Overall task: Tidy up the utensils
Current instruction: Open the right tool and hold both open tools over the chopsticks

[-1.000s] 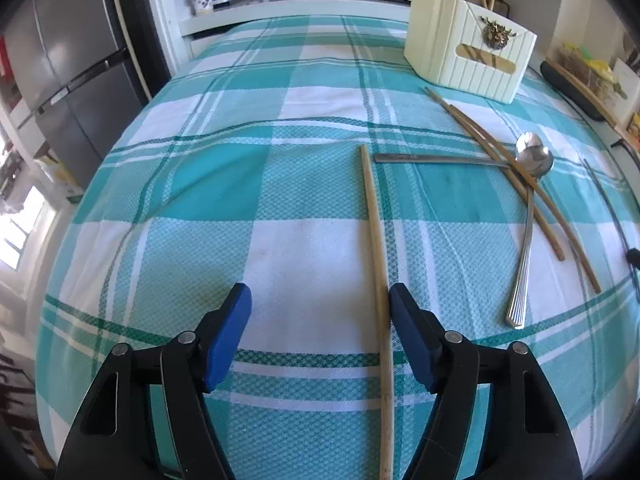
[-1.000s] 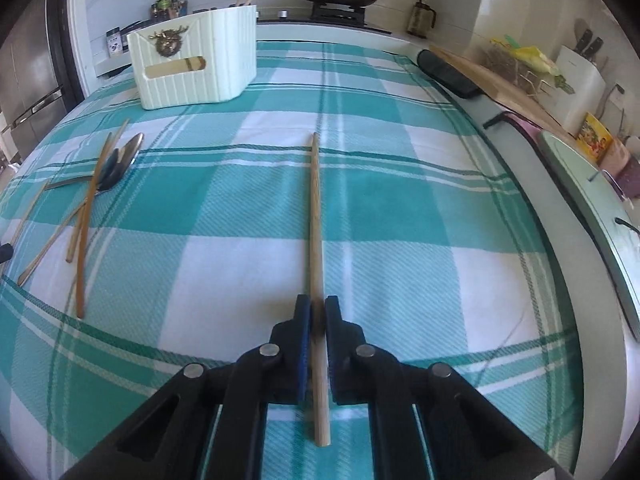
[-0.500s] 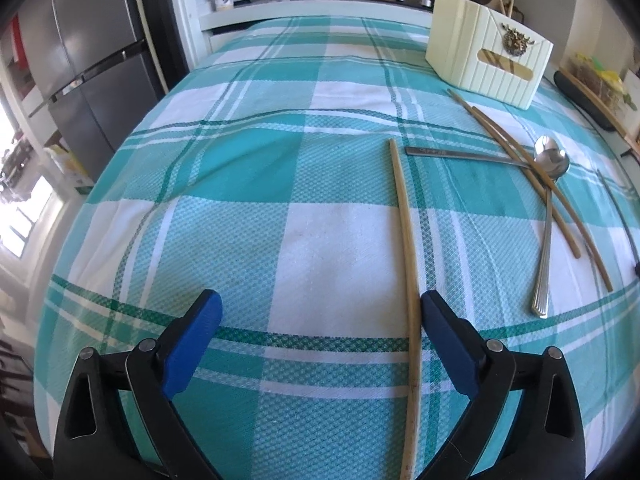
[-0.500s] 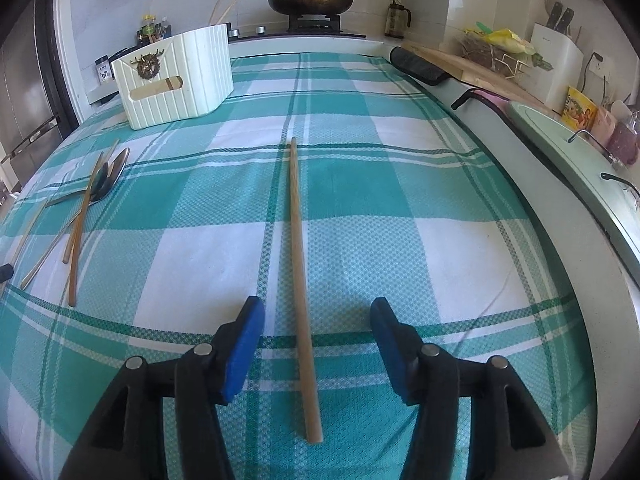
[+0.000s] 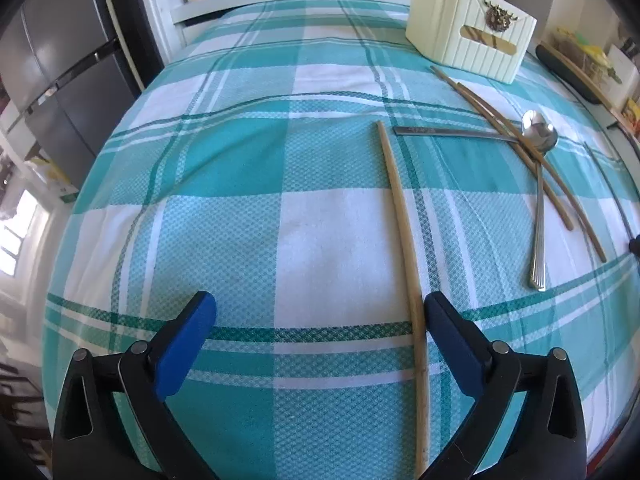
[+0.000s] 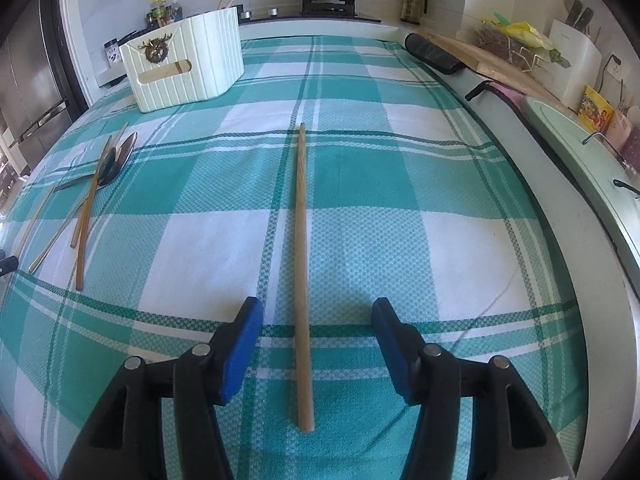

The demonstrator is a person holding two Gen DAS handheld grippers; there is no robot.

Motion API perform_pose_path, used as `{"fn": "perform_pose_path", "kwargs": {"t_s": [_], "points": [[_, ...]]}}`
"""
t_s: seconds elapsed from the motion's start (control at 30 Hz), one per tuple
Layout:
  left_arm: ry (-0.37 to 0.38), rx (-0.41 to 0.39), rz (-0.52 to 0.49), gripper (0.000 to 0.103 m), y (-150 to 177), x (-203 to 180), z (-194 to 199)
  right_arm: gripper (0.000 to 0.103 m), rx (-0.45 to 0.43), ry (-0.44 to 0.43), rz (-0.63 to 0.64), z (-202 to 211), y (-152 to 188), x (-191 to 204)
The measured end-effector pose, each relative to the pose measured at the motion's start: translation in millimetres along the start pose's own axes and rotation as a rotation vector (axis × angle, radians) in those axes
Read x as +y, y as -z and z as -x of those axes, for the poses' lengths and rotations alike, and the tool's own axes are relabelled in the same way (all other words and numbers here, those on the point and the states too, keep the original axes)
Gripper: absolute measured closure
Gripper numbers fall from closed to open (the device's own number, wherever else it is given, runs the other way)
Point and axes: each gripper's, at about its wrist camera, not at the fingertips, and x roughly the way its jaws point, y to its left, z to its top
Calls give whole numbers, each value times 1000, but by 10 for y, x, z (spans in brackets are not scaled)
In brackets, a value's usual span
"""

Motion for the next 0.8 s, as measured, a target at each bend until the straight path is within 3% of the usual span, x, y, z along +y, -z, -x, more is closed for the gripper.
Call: {"fn": "perform_pose_path", "kwargs": {"t_s": [0.13,0.27,0.37,0.47,0.53,0.6,0.67,0.8], "points": [[4,-24,-6,0,10,3,6,40,0,-7,34,-13,12,9],[-2,-68,4,0,39,12,12,29,-54,-7,20,-24,55,-40],[-6,-53,14,0,27,20,22,27,-76,-7,9,-30,63,-63],[21,0,65,1,-50,62,35,27,-77,-5,10,-34,56,-59],[80,-15,139,1,-115,107,75,27,-77,-6,9,-35,54,-58],[92,-32,191,1,-179,121,81,27,-76,-3,11,-36,55,-53],[68,-17,177,1,-242,73,27,27,-76,-4,11,-34,56,-60],[16,34,39,1,-304,-111,-139,27,-58,-13,28,-40,34,-56]]}}
